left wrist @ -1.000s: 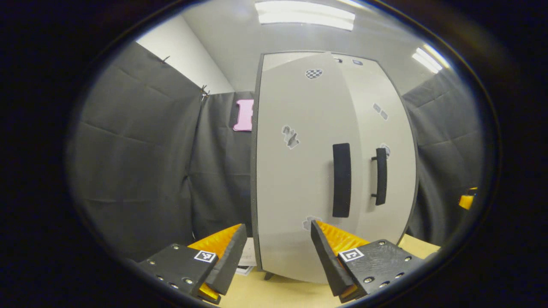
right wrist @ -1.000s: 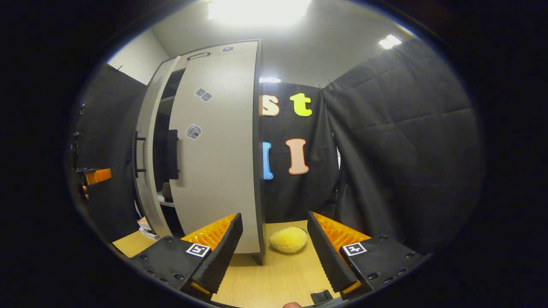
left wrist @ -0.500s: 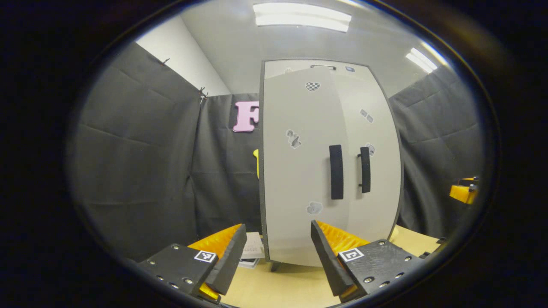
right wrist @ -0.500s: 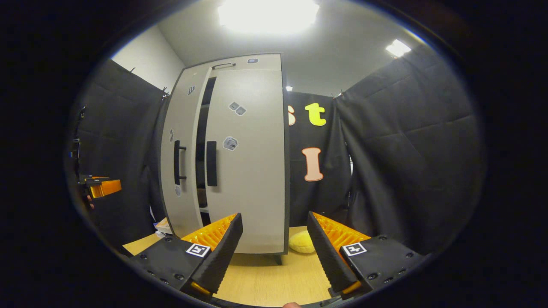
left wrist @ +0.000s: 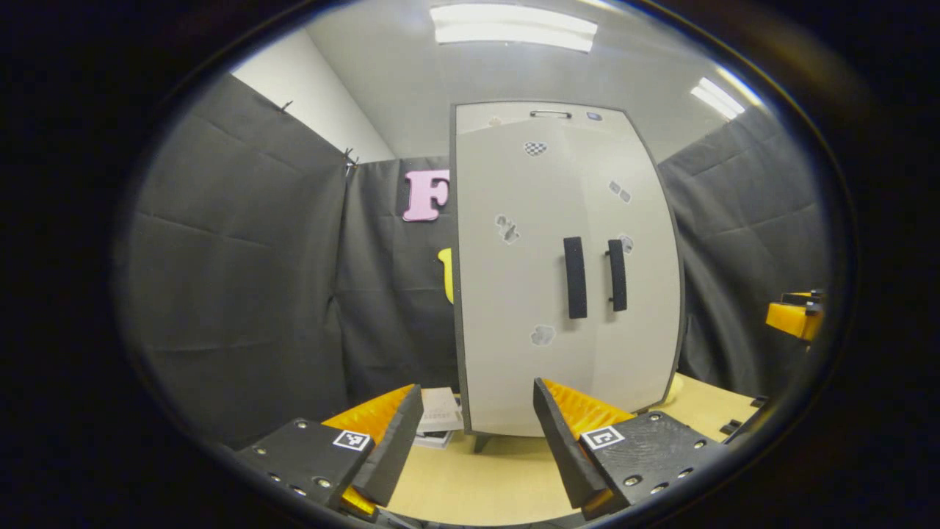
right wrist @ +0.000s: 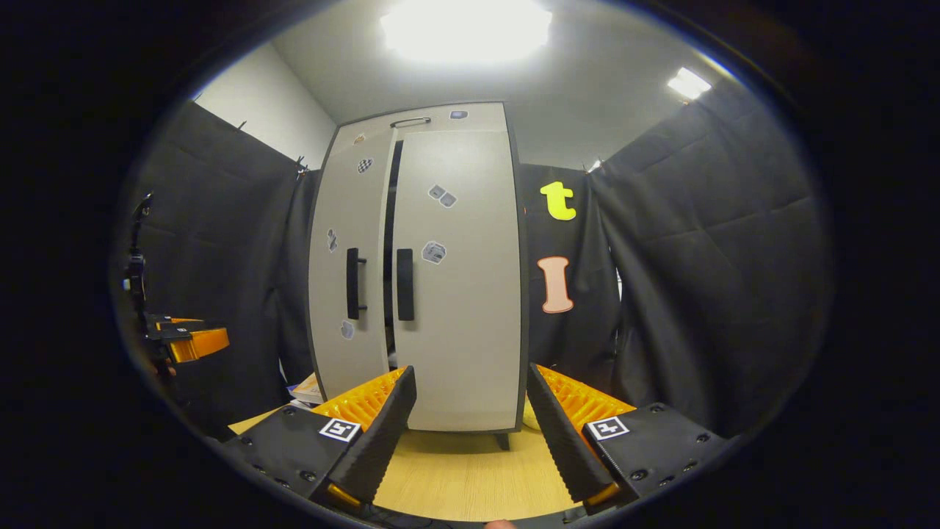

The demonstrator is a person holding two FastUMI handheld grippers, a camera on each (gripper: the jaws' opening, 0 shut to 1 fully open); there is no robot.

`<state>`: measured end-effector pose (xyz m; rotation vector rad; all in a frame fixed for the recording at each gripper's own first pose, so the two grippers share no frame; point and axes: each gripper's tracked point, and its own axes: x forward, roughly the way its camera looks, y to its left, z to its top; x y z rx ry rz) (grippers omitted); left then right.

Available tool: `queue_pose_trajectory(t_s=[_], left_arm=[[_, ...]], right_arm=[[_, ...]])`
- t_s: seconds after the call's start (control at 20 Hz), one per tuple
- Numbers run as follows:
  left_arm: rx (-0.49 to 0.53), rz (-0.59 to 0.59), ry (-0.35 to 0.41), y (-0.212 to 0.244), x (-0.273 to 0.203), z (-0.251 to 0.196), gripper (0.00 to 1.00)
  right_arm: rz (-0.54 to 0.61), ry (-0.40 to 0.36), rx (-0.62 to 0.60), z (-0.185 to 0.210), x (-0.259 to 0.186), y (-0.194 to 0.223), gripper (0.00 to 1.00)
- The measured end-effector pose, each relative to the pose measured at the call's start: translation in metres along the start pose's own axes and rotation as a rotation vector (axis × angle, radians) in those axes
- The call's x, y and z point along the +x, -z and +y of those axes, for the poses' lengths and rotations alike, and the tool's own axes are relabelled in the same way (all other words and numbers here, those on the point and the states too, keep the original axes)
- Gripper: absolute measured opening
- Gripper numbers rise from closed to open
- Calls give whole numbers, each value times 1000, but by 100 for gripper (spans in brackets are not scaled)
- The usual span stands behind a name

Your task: Grab one shoe with the right hand and put it into the shoe cabinet, grab the other shoe with the left hand and put it into the shoe cabinet; then close the right door with the right hand and the left door with the left hand.

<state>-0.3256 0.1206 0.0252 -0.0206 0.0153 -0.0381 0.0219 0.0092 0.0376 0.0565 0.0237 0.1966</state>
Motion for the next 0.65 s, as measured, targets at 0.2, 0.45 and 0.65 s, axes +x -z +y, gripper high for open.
queue_pose_trajectory(t_s=[0.2, 0.45, 0.65], left_arm=[[2, -9, -6, -2, -7, 4, 87], [2, -13, -12, -4, -10, 10, 87], [-4, -14, -13, -4, -10, 12, 88]], right_arm=[[-12, -1, -2, 4, -1, -6, 96], [-30, -1, -5, 9, -1, -13, 96], [-40, -1, -17, 11, -3, -16, 92]])
